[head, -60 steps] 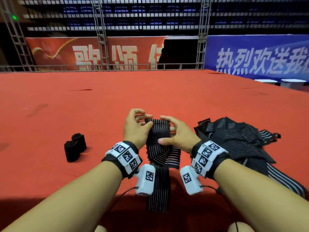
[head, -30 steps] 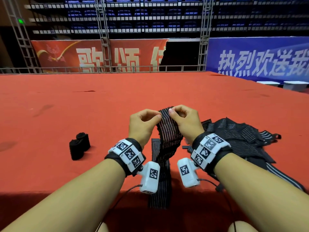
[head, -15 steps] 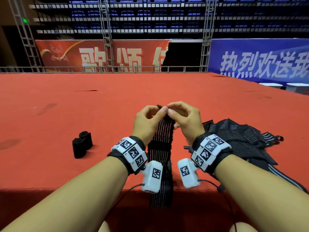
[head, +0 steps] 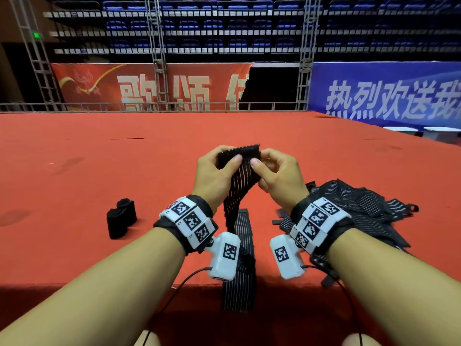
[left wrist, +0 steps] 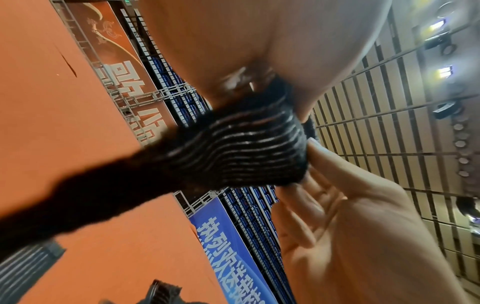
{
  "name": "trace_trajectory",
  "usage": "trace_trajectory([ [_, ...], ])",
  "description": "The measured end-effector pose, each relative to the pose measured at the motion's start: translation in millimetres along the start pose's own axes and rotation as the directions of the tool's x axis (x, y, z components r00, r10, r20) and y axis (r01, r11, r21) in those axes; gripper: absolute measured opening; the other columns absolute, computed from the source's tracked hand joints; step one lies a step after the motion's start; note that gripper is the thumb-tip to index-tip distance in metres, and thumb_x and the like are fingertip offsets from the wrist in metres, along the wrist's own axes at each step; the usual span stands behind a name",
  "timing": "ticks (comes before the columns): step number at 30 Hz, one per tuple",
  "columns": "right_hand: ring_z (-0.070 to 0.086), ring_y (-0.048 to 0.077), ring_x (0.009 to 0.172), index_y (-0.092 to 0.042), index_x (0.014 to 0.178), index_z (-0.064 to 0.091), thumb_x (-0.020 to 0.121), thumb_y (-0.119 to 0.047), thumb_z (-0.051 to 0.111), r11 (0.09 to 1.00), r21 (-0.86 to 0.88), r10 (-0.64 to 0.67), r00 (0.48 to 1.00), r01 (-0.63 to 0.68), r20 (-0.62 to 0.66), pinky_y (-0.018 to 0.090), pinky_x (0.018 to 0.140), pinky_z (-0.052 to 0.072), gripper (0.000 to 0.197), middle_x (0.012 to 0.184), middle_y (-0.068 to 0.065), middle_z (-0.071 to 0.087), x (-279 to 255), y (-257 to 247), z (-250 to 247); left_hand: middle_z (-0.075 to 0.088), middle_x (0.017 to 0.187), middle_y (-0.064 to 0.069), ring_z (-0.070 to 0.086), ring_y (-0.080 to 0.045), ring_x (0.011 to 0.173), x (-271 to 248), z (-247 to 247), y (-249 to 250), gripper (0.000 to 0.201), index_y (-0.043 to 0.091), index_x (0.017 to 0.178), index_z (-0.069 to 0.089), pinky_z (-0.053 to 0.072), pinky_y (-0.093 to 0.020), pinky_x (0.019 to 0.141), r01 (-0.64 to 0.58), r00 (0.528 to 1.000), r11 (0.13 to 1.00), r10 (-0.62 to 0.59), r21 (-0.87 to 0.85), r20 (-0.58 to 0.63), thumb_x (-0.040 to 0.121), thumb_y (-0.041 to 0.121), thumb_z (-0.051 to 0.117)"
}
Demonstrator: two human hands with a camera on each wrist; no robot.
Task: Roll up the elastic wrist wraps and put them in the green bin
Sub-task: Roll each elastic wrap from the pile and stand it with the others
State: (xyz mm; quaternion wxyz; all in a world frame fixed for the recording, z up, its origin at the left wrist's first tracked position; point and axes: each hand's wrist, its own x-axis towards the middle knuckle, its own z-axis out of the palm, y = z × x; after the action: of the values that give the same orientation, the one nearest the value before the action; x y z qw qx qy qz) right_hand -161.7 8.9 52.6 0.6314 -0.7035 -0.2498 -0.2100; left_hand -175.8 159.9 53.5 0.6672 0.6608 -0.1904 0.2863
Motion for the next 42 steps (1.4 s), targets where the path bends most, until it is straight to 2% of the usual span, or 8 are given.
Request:
trace_trajectory([
  [7, 0.061, 0.03, 0.058, -0.02, 0.094, 0.067, 0.089, -0.025, 0.063, 0.998, 0.055, -0.037, 0.999, 0.037, -0.004, 0.046, 0.055, 0.053, 0.008, 0.07, 0.036, 0.065, 2.1, -23.9, -2.2, 0.073, 0.093, -0.004, 0.07, -0.013, 0.084, 1.2, 2.9, 9.0, 0.008, 0.011, 0.1, 0.07, 0.056, -0.027, 0.075, 0.052, 0.999, 0.989, -0.05, -0.138, 0.015, 0.099, 0.009, 0.063],
  [15, 0.064, 0.021, 0.053, -0.018, 0.095, 0.061, 0.101, -0.014, 0.059, 0.999, 0.051, 0.009, 0.994, -0.003, -0.11, 0.034, 0.049, 0.053, 0.008, 0.064, 0.01, 0.07, 5.7, -18.9, -6.0, 0.072, 0.085, -0.003, 0.069, -0.018, 0.076, -10.7, -2.3, -0.8, 0.008, 0.009, 0.097, 0.069, 0.056, -0.027, 0.067, 0.239, 0.948, 0.964, -0.205, -0.117, 0.244, 0.093, 0.015, 0.07],
  [20, 0.047, 0.015, 0.043, -0.021, 0.093, 0.057, 0.103, -0.016, 0.056, 1.0, 0.028, 0.017, 0.99, -0.013, -0.141, 0.022, 0.038, 0.039, 0.011, 0.058, 0.006, 0.057, 7.8, -13.2, -9.2, 0.074, 0.095, -0.01, 0.072, -0.019, 0.083, -31.3, -8.3, -28.7, 0.014, 0.005, 0.102, 0.068, 0.056, -0.031, 0.072, 0.413, 0.792, 0.897, -0.44, 0.159, 0.424, 0.089, 0.003, 0.073],
  [25, 0.046, 0.012, 0.042, -0.018, 0.095, 0.056, 0.104, -0.013, 0.055, 0.999, 0.038, 0.035, 0.983, -0.029, -0.179, 0.022, 0.038, 0.039, 0.01, 0.059, 0.006, 0.055, 12.3, -11.9, -12.1, 0.071, 0.1, -0.008, 0.071, -0.029, 0.089, -53.2, -14.8, -52.9, 0.027, 0.015, 0.114, 0.062, 0.057, -0.038, 0.066, 0.465, 0.551, 0.755, -0.656, 0.463, 0.516, 0.091, 0.009, 0.073],
  [29, 0.047, 0.011, 0.04, -0.019, 0.094, 0.056, 0.104, -0.013, 0.054, 0.999, 0.04, 0.042, 0.988, -0.037, -0.148, 0.023, 0.038, 0.038, 0.011, 0.056, 0.002, 0.057, 12.2, -7.2, -10.9, 0.073, 0.09, -0.003, 0.071, -0.02, 0.068, -74.1, -16.5, -62.6, 0.021, 0.012, 0.12, 0.059, 0.063, -0.045, 0.065, 0.58, 0.354, 0.604, -0.791, 0.547, 0.498, 0.099, 0.012, 0.063],
  [32, 0.048, 0.012, 0.04, -0.02, 0.094, 0.056, 0.103, -0.014, 0.055, 0.998, 0.04, 0.06, 0.988, -0.055, -0.139, 0.023, 0.039, 0.039, 0.012, 0.055, 0.0, 0.058, 9.8, -1.1, -8.8, 0.072, 0.099, -0.008, 0.071, -0.027, 0.077, -87.5, -18.4, -67.8, 0.015, 0.016, 0.117, 0.059, 0.063, -0.045, 0.062, 0.638, 0.269, 0.543, -0.822, 0.546, 0.503, 0.102, 0.017, 0.059],
  [38, 0.049, 0.018, 0.043, -0.019, 0.095, 0.056, 0.103, -0.016, 0.056, 0.997, 0.015, 0.081, 0.988, -0.079, -0.128, 0.024, 0.04, 0.041, 0.009, 0.059, 0.006, 0.059, 8.5, 9.8, -7.4, 0.071, 0.077, -0.004, 0.066, -0.02, 0.062, -98.9, -20.6, -78.5, 0.01, 0.013, 0.102, 0.061, 0.062, -0.043, 0.063, 0.638, 0.235, 0.509, -0.843, 0.578, 0.484, 0.103, 0.022, 0.056],
  [42, 0.051, 0.011, 0.04, -0.014, 0.097, 0.056, 0.103, -0.014, 0.056, 0.995, -0.03, 0.088, 0.992, -0.091, -0.085, 0.025, 0.04, 0.043, 0.006, 0.059, 0.003, 0.059, 5.4, 15.7, -4.9, 0.064, 0.101, -0.009, 0.062, -0.023, 0.083, -85.0, -22.1, -82.2, 0.021, 0.01, 0.116, 0.057, 0.057, -0.035, 0.068, 0.622, 0.416, 0.577, -0.816, 0.529, 0.4, 0.096, 0.008, 0.064],
])
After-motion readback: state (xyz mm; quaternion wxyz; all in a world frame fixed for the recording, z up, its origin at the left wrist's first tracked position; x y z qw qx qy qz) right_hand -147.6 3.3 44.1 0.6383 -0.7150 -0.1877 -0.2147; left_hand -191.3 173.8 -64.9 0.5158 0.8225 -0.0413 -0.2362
